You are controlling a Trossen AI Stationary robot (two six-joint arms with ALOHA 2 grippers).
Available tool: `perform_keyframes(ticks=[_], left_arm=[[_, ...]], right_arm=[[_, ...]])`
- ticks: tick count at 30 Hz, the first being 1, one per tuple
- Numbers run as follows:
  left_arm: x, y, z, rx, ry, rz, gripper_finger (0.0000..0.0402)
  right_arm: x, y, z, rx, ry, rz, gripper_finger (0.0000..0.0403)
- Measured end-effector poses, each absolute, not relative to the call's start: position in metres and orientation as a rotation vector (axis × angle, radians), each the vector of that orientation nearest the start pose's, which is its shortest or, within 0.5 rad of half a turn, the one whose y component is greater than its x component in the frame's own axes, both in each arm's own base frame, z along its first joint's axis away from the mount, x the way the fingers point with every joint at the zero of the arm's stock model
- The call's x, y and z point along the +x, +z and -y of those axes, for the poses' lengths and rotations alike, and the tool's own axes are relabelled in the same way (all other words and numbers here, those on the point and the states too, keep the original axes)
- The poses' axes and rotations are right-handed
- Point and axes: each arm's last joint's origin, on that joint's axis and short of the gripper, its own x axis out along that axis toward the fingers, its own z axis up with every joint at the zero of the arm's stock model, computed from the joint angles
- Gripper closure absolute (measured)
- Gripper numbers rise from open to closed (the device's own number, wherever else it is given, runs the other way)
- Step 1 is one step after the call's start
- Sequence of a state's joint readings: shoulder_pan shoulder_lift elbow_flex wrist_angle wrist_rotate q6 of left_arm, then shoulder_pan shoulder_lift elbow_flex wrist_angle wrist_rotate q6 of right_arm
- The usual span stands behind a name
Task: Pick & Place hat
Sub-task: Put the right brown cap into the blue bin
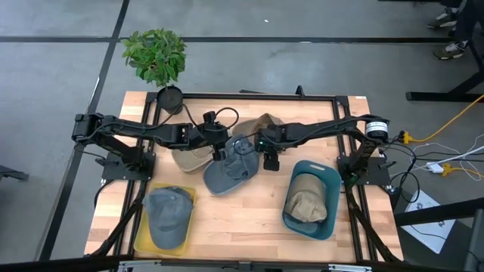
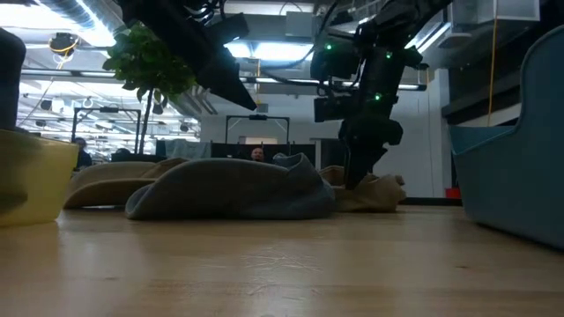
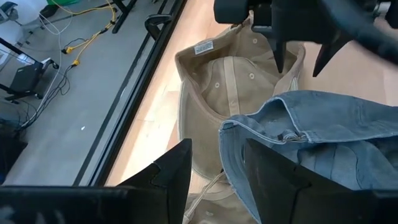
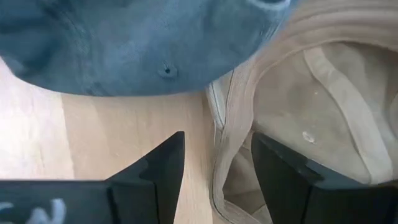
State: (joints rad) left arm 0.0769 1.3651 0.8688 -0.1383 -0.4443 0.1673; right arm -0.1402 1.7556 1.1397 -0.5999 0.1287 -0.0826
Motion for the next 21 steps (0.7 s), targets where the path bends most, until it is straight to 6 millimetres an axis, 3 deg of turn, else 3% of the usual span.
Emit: perform_keyframes(ticks=[8,11,16,21], left_arm=[[0.284,0.242,-0.034,0.275,0.448,-0.672,0.0258],[0.284,0.242,-0.034,0.275,0.448,-0.672,0.0258],[0.284,0.242,-0.034,0.274,0.45,-0.672,0.0258],[0.284,0.242,-0.033,0.246,0.436,-0.665,0.0258]], right_arm=[[0.335,0.168,0.051,-0.073,-0.192,-1.269,0.0228],[0.335,0.168,0.052,-0.078,-0.194,-1.271,0.0269],[0.332,0.168,0.051,-0.097,-0.177,-1.297,0.0384],[0.328,0.167,0.051,-0.11,-0.16,-1.346,0.0389]])
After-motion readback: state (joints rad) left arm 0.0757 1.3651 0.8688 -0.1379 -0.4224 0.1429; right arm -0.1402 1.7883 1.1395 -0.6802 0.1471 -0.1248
